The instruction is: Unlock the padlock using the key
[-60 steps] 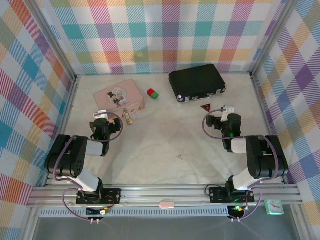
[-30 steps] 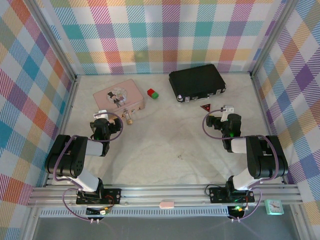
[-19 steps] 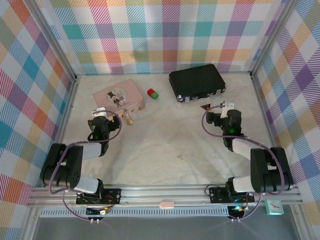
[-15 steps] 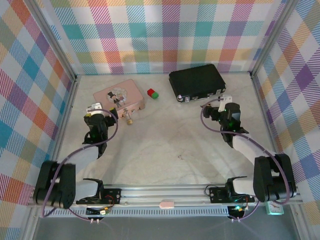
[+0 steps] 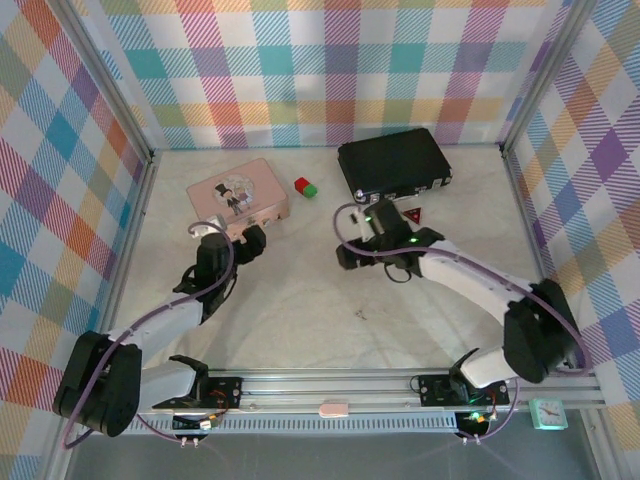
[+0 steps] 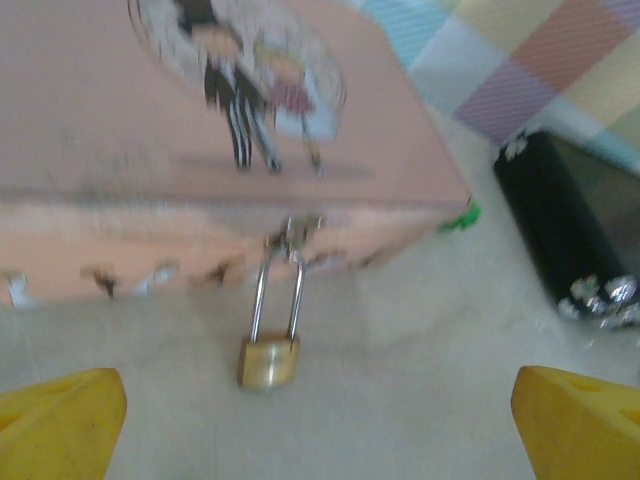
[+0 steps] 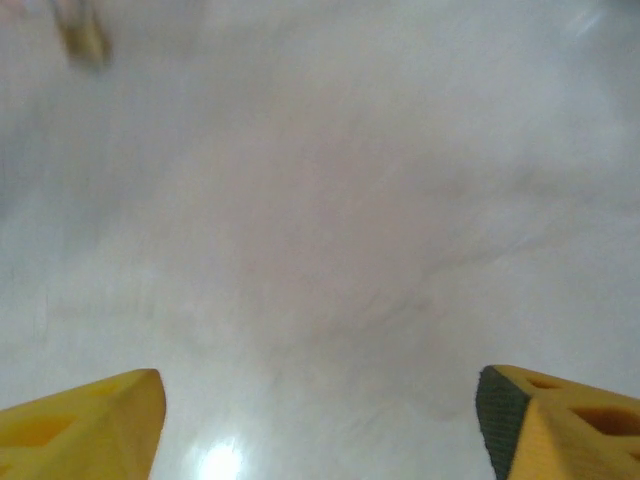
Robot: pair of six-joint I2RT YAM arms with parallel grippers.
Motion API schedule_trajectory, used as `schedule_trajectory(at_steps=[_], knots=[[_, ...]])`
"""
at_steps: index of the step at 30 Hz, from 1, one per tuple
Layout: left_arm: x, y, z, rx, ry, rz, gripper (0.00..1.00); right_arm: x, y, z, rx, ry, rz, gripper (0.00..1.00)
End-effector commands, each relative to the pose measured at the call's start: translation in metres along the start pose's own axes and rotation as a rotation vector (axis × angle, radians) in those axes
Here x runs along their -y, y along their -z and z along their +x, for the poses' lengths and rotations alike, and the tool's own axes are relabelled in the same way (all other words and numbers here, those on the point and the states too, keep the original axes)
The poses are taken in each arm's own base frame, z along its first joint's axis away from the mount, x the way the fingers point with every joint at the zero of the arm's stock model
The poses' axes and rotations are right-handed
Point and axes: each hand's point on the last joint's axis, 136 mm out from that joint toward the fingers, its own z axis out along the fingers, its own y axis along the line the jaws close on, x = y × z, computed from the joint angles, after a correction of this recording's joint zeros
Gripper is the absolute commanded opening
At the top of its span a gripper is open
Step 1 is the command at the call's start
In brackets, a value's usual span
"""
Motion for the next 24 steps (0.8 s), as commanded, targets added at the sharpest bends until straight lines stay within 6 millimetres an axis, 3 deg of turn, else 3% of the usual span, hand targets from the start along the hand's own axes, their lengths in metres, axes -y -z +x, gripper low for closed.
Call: schedule_trajectory(at_steps=[1, 6, 11, 14, 19, 24], knots=[[-0.005, -0.002, 0.008, -0.027, 0.052, -0.041, 0.99, -0.016, -0.003, 0.054, -0.286, 0.008, 0.032, 0.74], [-0.012, 0.000, 0.001, -0.002, 0.070, -0.094, 1.00, -0.028, -0.007, 0.093, -0.473, 0.035, 0.136, 0.64], [-0.010, 0.003, -0.005, 0.024, 0.094, -0.087, 1.00, -0.017, -0.012, 0.127, -0.574, 0.007, 0.245, 0.56], [-0.009, 0.005, -0.006, 0.025, 0.090, -0.083, 1.00, -0.012, -0.018, 0.138, -0.602, 0.015, 0.277, 0.48], [-0.012, 0.005, -0.005, 0.016, 0.087, -0.096, 1.00, -0.010, -0.027, 0.148, -0.622, 0.001, 0.289, 0.45], [-0.012, 0.008, -0.005, 0.021, 0.107, -0.092, 1.00, -0.019, -0.036, 0.146, -0.600, -0.020, 0.239, 0.41]])
